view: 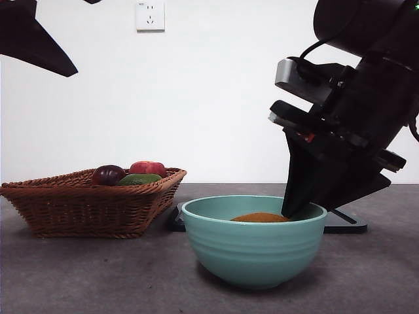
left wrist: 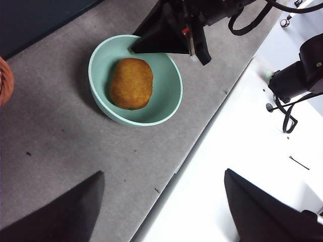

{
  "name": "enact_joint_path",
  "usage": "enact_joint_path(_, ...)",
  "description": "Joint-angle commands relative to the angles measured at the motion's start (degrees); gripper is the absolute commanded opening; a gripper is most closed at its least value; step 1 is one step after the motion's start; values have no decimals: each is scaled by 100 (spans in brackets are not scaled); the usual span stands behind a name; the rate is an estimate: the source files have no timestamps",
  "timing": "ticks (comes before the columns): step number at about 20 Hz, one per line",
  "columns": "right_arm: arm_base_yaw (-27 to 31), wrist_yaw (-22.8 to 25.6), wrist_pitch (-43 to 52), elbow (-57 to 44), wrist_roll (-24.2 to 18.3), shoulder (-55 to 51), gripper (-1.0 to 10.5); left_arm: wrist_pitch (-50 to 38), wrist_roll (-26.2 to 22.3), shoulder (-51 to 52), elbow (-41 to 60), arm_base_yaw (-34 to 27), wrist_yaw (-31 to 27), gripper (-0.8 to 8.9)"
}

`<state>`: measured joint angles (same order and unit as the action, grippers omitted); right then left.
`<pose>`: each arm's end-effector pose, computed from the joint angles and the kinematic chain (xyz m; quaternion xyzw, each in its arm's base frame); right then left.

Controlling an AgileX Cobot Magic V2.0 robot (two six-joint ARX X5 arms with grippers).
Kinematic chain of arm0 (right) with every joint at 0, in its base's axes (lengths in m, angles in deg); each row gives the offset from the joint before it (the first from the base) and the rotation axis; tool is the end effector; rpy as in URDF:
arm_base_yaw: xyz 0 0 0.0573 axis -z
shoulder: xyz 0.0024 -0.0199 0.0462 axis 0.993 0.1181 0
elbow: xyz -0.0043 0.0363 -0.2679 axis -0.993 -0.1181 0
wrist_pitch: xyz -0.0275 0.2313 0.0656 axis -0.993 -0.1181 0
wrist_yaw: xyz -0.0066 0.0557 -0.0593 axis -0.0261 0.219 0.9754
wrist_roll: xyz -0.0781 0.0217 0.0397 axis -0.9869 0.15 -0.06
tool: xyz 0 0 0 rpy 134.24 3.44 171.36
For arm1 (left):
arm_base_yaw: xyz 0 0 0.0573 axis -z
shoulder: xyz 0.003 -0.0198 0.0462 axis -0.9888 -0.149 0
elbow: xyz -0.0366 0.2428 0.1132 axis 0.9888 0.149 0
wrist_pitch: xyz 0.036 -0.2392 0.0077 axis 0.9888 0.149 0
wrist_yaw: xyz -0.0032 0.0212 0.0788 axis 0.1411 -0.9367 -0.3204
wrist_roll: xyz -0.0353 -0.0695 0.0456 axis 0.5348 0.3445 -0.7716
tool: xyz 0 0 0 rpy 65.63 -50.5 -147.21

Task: Pick up the wifruite, put it on the bowl, pick up the plate, put it on desk

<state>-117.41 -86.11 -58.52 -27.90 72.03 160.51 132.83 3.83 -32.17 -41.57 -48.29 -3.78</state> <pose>0.2144 0.1652 0.1524 0.0124 0.4860 0.2915 0.8238 0.1386 -0.1395 0.2713 0.0191 0.4306 -0.4892 0.7582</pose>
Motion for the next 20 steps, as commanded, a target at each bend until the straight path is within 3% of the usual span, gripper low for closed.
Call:
enact_joint_path(1, -55, 15, 68, 26, 68, 111, 96, -59, -50, -35, -48, 35, 33, 375)
enact_joint_path(4, -57, -2, 68, 26, 66, 111, 14, -59, -50, -35, -48, 35, 33, 375)
enact_joint_path(12, -57, -28, 87, 85, 74, -48, 14, -59, -52, -35, -48, 35, 33, 375)
enact_joint_path(20, 214, 68, -365, 1012, 57, -184, 13, -59, -50, -35, -48, 35, 33, 375)
